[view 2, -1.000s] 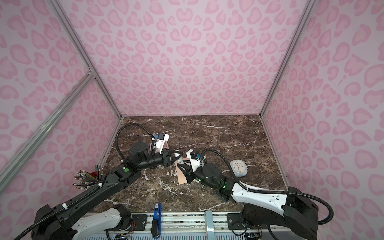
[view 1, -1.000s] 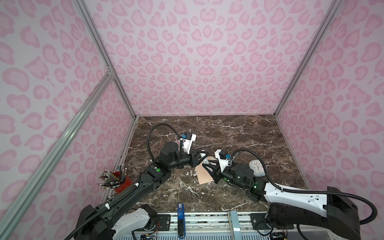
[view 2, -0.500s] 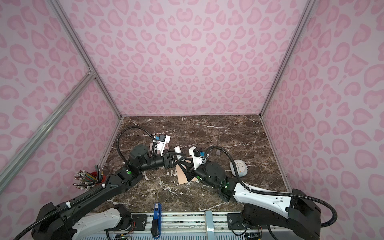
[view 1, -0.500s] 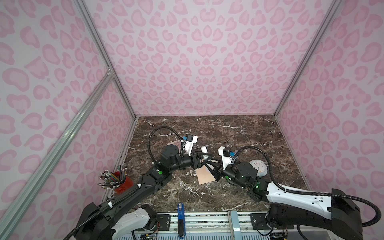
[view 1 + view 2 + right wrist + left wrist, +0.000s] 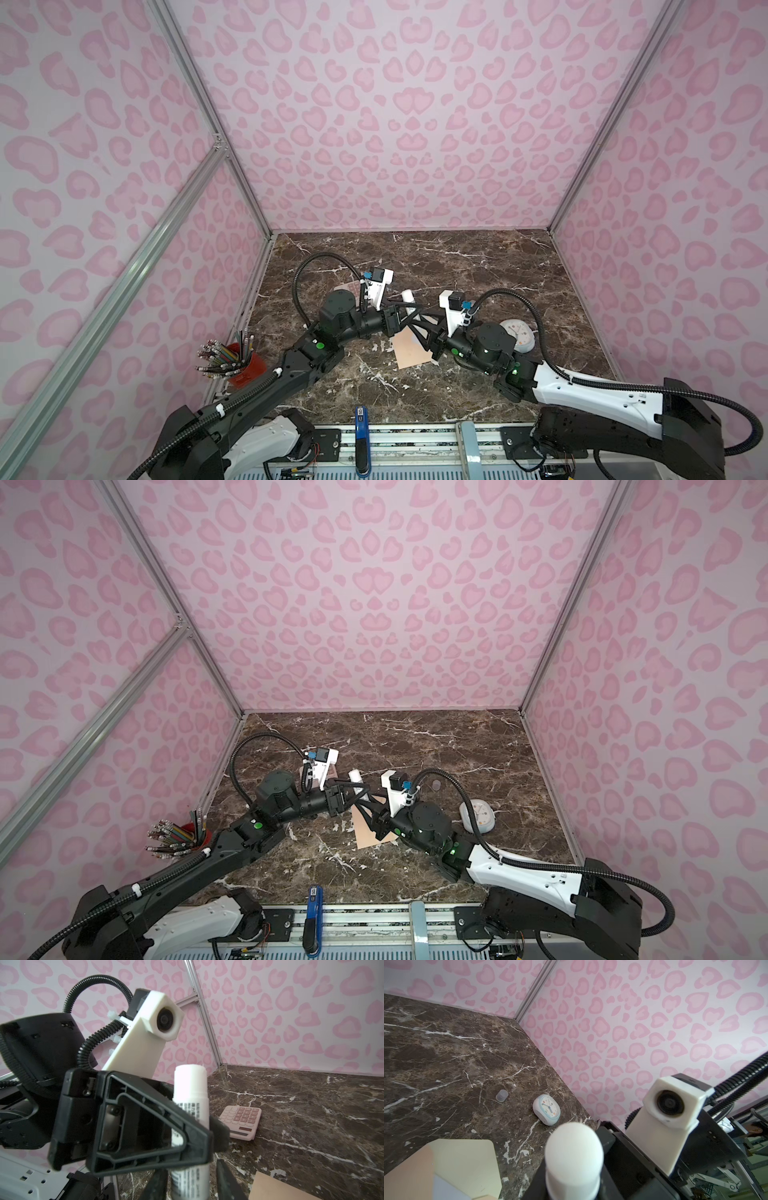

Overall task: Place the letter into the envelope and seal it
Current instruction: 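Draw the right gripper back toward the envelope while the left holds the glue stick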

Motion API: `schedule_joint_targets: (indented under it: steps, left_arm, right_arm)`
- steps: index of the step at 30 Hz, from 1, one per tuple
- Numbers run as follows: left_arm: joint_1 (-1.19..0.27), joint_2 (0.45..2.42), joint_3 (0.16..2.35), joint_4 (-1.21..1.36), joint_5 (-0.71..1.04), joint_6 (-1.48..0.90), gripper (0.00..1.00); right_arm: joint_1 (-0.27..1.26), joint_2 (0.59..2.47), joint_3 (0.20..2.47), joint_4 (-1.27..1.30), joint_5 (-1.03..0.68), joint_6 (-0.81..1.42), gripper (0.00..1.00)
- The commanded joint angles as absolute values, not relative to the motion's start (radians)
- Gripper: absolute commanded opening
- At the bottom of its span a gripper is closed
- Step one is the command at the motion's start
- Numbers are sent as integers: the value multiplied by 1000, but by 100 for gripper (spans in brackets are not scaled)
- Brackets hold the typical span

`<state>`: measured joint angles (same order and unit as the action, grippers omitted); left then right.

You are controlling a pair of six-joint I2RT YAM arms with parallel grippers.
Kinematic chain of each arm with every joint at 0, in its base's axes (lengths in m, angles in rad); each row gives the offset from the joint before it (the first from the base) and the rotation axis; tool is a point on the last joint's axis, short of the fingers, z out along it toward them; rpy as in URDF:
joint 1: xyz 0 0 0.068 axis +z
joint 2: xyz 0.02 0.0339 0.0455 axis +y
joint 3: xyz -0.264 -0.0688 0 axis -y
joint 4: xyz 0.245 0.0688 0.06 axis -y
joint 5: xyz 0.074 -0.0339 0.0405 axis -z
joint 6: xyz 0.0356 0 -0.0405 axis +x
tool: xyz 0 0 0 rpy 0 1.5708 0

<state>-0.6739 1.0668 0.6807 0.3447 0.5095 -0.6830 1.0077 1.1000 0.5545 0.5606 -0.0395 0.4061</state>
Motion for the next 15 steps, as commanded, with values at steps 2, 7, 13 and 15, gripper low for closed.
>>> schedule_joint_targets:
  steps: [2,7,13,15]
  left_arm:
    - [-651,1039,737,181,390,-584,11]
    - [-576,1033,764,9,335,-531,10]
    - [-560,1138,752,-57,398,-542,10]
    - [-560,1188,736,-59,421,-566,10]
  right_arm:
    - [998,1066,545,439,18,367,48]
    - [933,965,507,259,129,363,53]
    - [744,986,604,-99,207,450,33]
    - [689,1050,667,-209,172,483,26]
